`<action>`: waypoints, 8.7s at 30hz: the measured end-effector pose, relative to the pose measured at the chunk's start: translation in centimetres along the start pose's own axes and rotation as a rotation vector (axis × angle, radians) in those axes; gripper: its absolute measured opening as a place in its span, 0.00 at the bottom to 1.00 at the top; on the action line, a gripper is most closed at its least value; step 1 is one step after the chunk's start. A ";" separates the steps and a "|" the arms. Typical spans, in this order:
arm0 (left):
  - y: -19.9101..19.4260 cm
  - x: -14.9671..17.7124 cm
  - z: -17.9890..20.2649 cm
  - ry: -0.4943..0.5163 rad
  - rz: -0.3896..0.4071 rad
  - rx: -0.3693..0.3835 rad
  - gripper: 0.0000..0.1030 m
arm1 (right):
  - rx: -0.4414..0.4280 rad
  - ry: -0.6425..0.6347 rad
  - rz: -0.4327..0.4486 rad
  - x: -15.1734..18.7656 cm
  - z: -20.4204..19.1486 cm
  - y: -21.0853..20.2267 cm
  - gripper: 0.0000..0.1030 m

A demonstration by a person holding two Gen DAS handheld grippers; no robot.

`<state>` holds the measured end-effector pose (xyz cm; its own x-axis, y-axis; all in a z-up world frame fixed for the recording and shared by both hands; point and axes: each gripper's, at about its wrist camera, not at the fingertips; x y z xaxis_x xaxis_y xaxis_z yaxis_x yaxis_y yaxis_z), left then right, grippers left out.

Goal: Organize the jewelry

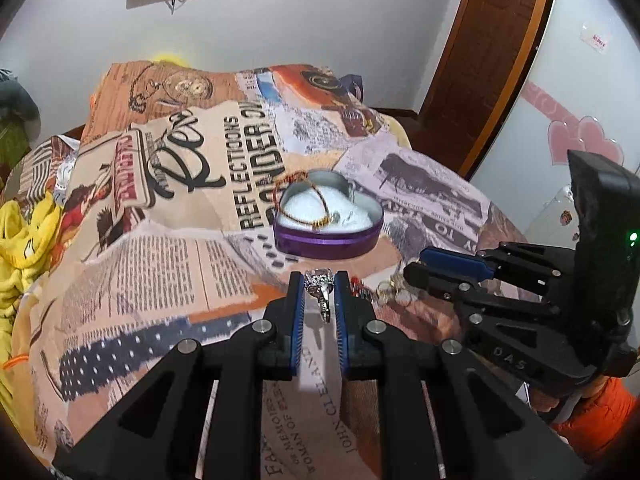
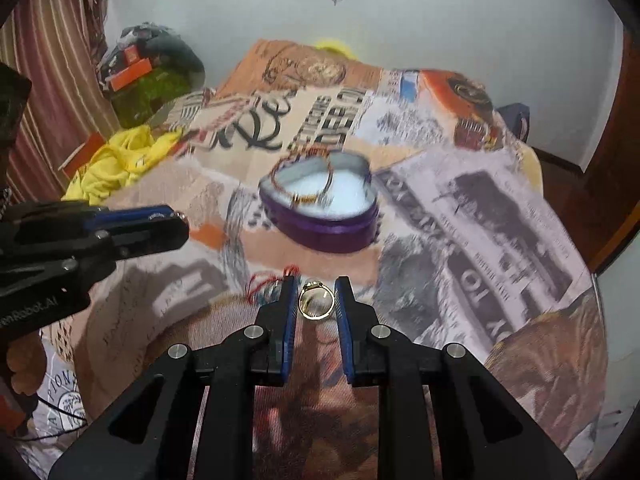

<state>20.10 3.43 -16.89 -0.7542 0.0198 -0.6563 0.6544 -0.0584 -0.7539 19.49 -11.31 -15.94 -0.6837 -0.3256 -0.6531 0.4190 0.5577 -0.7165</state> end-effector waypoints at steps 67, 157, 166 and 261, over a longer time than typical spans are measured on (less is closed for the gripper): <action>4.7 -6.2 -1.3 -0.002 0.015 0.024 0.13 | -0.014 0.004 0.021 -7.2 2.5 4.3 0.33; 0.5 -1.5 1.1 -0.001 -0.005 0.070 0.05 | -0.027 0.037 -0.086 1.5 2.6 2.5 0.30; -2.0 -2.9 0.4 -0.014 0.065 0.076 0.05 | 0.006 0.002 -0.089 1.1 2.0 3.8 0.17; 1.6 -2.8 2.2 0.068 -0.020 0.055 0.02 | -0.025 0.045 0.054 -1.3 3.3 -0.4 0.17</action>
<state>23.16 1.04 -16.23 -0.7608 0.0886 -0.6430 0.6338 -0.1117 -0.7654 22.22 -13.60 -15.62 -0.6871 -0.2598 -0.6786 0.4415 0.5924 -0.6739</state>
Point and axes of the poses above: each gripper's, at about its wrist camera, not at the fingertips, and y roughly the way its jaws point, z to its right, x to its underside, and after that the axes turned 12 degrees about -x, right-handed
